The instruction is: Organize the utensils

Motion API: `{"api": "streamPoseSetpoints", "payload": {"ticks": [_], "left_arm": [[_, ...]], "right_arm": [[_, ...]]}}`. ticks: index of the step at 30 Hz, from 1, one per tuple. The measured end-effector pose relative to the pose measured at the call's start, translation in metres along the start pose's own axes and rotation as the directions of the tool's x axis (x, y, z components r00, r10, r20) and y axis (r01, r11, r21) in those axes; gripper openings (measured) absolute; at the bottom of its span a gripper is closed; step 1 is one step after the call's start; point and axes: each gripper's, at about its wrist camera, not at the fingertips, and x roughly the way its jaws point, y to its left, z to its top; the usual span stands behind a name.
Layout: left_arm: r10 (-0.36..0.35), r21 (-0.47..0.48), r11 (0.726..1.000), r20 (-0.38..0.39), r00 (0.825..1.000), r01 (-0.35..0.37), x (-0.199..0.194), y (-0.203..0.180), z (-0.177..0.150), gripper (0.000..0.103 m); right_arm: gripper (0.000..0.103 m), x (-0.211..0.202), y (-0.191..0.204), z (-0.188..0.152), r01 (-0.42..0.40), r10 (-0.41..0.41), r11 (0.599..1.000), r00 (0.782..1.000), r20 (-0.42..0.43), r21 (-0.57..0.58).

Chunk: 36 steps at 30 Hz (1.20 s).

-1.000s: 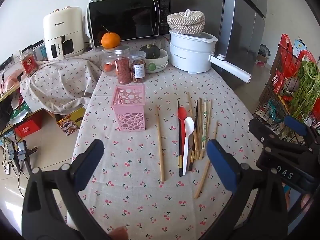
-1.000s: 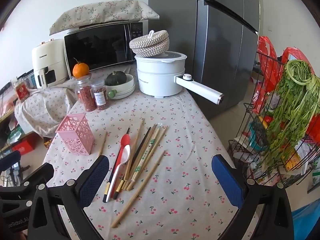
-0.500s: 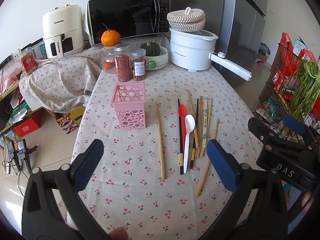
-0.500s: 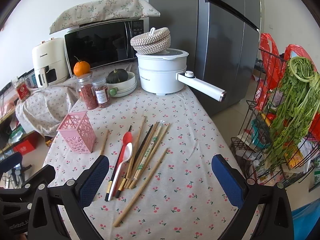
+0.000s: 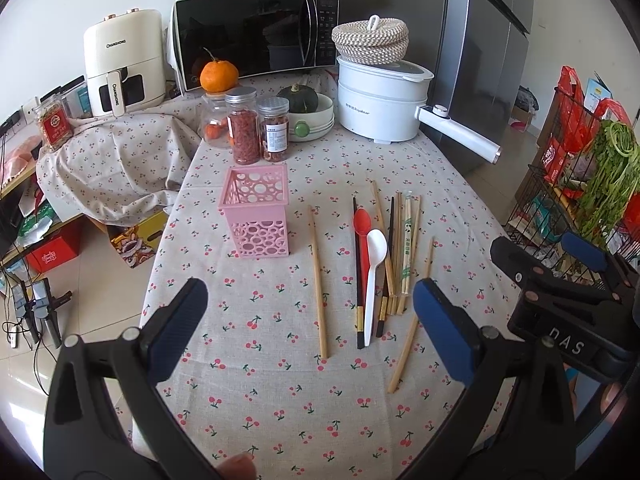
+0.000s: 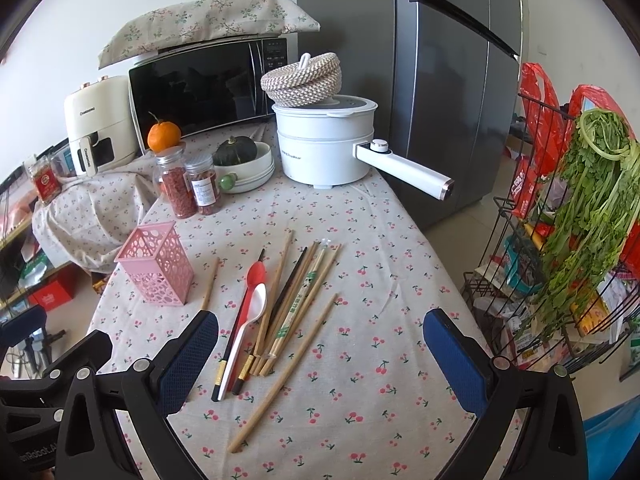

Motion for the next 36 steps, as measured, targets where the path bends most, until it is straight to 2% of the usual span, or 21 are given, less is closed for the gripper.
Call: {"api": "streamPoseSetpoints", "payload": {"ticks": [31, 36], "left_arm": [[-0.012, -0.015, 1.0, 0.007, 1.0, 0.012, -0.0009, 0.0054, 0.0019, 0.102], [0.022, -0.007, 1.0, 0.013, 1.0, -0.022, 0.0001, 0.0053, 0.0013, 0.102]], "right_arm": [[0.103, 0.0034, 0.0025, -0.0013, -0.005, 0.005, 1.0, 1.0, -0.011, 0.0], [0.103, 0.0036, 0.0021, -0.0012, -0.001, 0.001, 1.0, 1.0, -0.009, -0.004]]}}
